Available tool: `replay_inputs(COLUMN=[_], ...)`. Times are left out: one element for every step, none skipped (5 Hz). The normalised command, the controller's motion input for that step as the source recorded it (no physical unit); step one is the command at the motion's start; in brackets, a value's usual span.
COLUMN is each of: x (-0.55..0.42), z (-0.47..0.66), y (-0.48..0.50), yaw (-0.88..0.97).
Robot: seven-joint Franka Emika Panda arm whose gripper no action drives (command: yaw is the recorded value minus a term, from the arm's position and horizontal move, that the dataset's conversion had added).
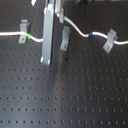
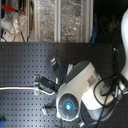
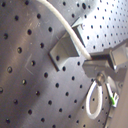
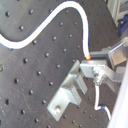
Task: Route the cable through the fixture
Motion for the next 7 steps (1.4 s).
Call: replay_inputs(x=[-0.165,0.028,0.009,-0.005,0.003,-0.017,0.000], z=[0.41,-0.21,-0.30,0.00,-0.41,-0.49,0.05], y=[0.256,0.237,0.032,0.041,-0.007,-0.093,0.000], yaw=[0.05,0.03,0.03,0.00,-0.10,-0.12,0.00])
